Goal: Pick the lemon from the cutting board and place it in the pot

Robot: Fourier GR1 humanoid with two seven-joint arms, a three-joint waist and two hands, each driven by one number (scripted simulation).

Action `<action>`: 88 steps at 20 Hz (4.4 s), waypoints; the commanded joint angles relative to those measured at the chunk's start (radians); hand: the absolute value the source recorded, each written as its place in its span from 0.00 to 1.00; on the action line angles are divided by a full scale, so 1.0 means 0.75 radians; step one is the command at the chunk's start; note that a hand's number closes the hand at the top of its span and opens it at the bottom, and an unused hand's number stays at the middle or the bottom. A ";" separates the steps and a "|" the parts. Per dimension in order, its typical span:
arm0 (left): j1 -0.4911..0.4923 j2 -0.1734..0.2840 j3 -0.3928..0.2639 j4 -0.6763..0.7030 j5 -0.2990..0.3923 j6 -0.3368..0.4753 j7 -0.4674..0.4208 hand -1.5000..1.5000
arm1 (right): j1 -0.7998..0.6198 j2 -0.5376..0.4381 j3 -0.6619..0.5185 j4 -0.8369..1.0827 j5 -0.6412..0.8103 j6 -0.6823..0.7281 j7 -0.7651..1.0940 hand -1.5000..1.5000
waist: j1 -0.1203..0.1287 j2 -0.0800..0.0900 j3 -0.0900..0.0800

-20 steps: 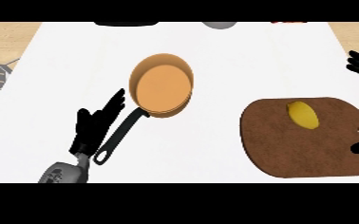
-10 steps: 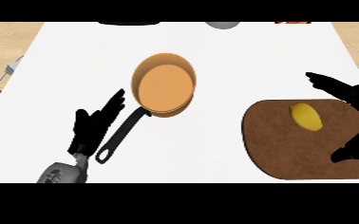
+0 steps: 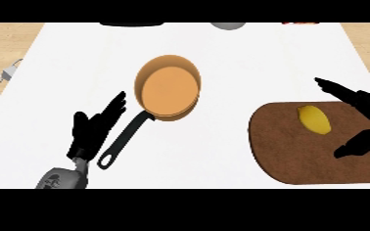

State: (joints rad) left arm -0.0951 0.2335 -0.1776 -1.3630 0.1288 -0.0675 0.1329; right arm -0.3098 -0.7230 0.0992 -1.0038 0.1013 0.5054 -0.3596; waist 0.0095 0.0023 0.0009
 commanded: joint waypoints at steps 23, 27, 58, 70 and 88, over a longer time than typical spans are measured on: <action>0.024 -0.072 0.025 -0.072 -0.074 -0.018 0.048 0.50 | -0.232 0.239 -0.085 0.727 -0.014 0.278 -0.340 0.00 | 0.013 0.004 0.001; -0.010 -0.073 0.033 -0.078 -0.084 -0.013 0.076 0.50 | -0.234 0.248 -0.041 0.793 0.054 0.239 -0.488 1.00 | 0.021 0.008 0.003; 0.065 -0.072 0.081 -0.076 -0.083 -0.026 0.069 0.50 | 0.366 0.631 0.032 -0.414 -0.009 -0.809 -0.091 1.00 | -0.063 -0.026 -0.006; 0.054 -0.034 0.129 -0.059 -0.055 -0.099 0.048 0.50 | 0.383 0.570 0.274 -1.288 0.507 -0.977 0.760 1.00 | -0.023 -0.010 -0.004; 0.008 -0.135 0.080 0.060 -0.159 -0.061 -0.062 0.50 | -0.760 0.902 0.328 -0.594 0.800 -0.527 1.459 1.00 | 0.014 0.003 -0.003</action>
State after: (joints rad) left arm -0.0768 0.1427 -0.1231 -1.3550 0.0202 -0.1175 0.1211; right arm -0.7488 -0.1023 0.3371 -1.6180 0.6666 0.0817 0.7192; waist 0.0183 0.0020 -0.0016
